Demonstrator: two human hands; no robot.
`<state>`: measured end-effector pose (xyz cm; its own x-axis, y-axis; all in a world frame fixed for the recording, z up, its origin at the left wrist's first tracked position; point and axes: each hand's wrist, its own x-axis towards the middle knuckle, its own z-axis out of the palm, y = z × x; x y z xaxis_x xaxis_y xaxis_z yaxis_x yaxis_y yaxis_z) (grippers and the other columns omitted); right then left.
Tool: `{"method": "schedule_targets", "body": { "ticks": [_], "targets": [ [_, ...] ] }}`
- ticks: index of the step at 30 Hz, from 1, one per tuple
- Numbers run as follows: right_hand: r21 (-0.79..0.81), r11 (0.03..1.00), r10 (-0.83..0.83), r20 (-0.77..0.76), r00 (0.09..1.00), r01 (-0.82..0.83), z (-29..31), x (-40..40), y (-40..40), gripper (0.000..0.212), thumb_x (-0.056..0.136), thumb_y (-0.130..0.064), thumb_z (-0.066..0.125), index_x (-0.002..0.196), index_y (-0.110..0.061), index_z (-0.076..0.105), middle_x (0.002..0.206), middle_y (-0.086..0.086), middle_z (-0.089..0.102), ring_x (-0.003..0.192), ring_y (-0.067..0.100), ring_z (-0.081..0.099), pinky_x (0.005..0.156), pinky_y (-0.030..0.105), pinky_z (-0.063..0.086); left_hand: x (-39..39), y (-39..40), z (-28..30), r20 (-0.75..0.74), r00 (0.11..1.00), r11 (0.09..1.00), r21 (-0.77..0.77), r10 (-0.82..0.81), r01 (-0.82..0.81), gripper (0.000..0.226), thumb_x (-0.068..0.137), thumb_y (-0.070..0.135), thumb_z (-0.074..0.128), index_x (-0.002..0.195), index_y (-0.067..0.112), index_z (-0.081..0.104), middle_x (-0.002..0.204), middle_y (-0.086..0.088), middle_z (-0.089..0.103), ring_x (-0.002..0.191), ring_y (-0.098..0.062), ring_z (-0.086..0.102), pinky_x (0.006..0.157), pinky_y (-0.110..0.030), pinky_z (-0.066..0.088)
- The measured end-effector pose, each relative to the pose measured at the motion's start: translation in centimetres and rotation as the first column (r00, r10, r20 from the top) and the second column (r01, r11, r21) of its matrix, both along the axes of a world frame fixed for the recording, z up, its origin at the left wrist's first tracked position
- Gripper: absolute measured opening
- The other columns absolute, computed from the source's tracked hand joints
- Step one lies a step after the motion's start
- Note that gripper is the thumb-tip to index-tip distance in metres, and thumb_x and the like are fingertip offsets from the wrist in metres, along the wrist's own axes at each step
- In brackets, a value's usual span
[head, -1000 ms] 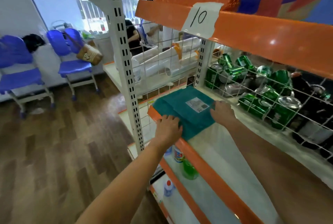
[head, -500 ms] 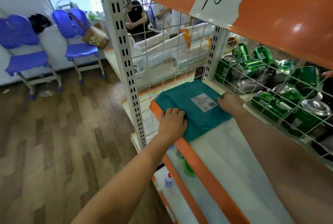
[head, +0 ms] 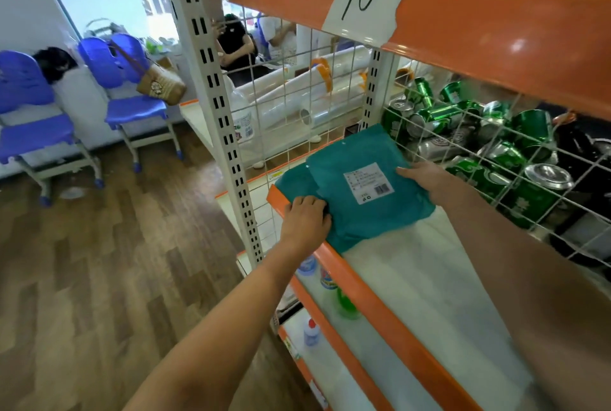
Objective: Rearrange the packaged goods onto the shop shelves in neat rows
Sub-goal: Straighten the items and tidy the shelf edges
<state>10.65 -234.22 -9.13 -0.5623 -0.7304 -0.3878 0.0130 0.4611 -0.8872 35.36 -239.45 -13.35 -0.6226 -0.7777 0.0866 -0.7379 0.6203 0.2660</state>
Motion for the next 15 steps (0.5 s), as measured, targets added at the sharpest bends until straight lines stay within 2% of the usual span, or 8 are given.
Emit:
{"method": "schedule_targets", "body": {
  "ticks": [3,7,12,15],
  "targets": [
    [-0.065,0.994,-0.083,0.084,0.993,0.089,0.4,1.1,2.4,0.019,0.091,-0.014,0.061,0.107,-0.004,0.063,0.114,0.019,0.065,0.087,0.032,0.064,0.09,0.048,0.051,0.6,-0.2,0.7,0.012,1.0,1.0,-0.006,-0.017,0.017,0.034,0.099,0.031,0.037,0.124,0.017,0.056,0.129,-0.004,0.054,0.123,-0.025,0.042,0.102,-0.038,0.03],
    [-0.123,0.967,-0.206,0.139,0.969,0.223,1.0,3.6,5.8,0.032,0.093,-0.012,0.058,0.122,0.001,0.057,0.093,0.011,0.066,0.075,0.025,0.062,0.087,0.044,0.05,2.1,-0.4,1.6,-0.034,0.995,0.996,-0.018,-0.09,0.089,0.033,0.098,0.029,0.038,0.122,0.015,0.056,0.128,-0.006,0.054,0.122,-0.025,0.043,0.102,-0.038,0.032],
    [-0.18,0.911,-0.344,0.16,0.925,0.37,1.2,8.4,10.5,0.033,0.093,-0.016,0.059,0.121,0.001,0.058,0.118,0.02,0.062,0.073,0.024,0.061,0.086,0.044,0.051,3.9,0.7,2.3,-0.058,0.982,0.983,-0.016,-0.182,0.181,0.033,0.096,0.027,0.042,0.121,0.015,0.059,0.13,-0.007,0.055,0.122,-0.029,0.043,0.1,-0.038,0.033],
    [-0.223,0.856,-0.435,0.177,0.883,0.466,0.6,11.4,13.5,0.025,0.091,-0.016,0.061,0.107,0.003,0.062,0.119,0.023,0.062,0.075,0.025,0.062,0.086,0.045,0.053,4.8,1.9,2.5,-0.065,0.965,0.967,-0.005,-0.256,0.256,0.032,0.096,0.026,0.043,0.121,0.014,0.06,0.13,-0.009,0.056,0.122,-0.03,0.044,0.099,-0.037,0.032]
  ]
}}
